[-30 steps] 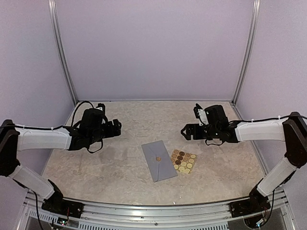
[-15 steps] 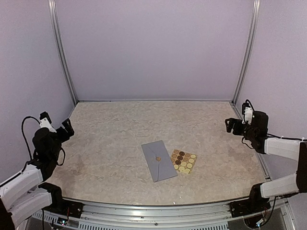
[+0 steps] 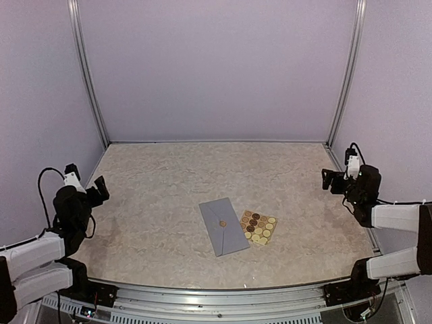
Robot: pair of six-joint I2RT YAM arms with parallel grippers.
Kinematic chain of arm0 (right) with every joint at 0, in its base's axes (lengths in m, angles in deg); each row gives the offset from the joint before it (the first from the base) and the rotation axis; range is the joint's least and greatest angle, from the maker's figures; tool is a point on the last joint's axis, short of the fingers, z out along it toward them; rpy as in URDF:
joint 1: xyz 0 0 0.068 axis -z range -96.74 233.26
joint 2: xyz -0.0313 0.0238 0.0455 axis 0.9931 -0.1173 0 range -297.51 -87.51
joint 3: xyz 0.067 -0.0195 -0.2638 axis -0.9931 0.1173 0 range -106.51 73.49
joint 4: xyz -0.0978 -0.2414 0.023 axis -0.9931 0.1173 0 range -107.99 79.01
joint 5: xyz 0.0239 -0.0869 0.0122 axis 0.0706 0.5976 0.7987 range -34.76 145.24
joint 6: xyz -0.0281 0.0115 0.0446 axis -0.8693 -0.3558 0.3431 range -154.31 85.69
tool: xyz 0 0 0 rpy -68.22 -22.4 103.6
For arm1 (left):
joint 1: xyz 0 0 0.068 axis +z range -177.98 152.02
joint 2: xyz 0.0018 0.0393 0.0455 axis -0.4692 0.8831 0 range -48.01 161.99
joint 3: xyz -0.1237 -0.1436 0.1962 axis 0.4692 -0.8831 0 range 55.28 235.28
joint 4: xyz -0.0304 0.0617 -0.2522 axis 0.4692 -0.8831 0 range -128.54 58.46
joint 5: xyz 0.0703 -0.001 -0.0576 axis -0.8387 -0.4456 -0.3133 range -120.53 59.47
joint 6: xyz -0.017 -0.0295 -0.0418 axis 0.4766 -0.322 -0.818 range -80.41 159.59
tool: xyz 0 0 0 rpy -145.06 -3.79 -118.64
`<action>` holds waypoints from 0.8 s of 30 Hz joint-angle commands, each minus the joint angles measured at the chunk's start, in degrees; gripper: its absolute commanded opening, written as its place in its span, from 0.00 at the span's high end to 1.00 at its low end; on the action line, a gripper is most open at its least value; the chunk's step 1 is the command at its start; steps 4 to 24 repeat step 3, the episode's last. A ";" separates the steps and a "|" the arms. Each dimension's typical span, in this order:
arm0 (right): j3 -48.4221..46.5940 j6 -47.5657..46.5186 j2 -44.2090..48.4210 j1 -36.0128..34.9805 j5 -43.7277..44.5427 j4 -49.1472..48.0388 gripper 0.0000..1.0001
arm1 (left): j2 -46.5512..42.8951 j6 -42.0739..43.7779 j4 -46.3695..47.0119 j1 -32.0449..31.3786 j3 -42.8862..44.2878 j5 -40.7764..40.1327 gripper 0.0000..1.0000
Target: Place the letter into the envelope and seal it
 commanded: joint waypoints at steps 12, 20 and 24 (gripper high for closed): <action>0.39 -0.44 -1.00 0.74 0.42 -2.86 0.01 | 0.20 0.83 2.71 0.43 0.13 0.19 0.01; 0.39 -0.44 -1.00 0.74 0.42 -2.86 0.01 | 0.20 0.83 2.71 0.43 0.13 0.19 0.01; 0.39 -0.44 -1.00 0.74 0.42 -2.86 0.01 | 0.20 0.83 2.71 0.43 0.13 0.19 0.01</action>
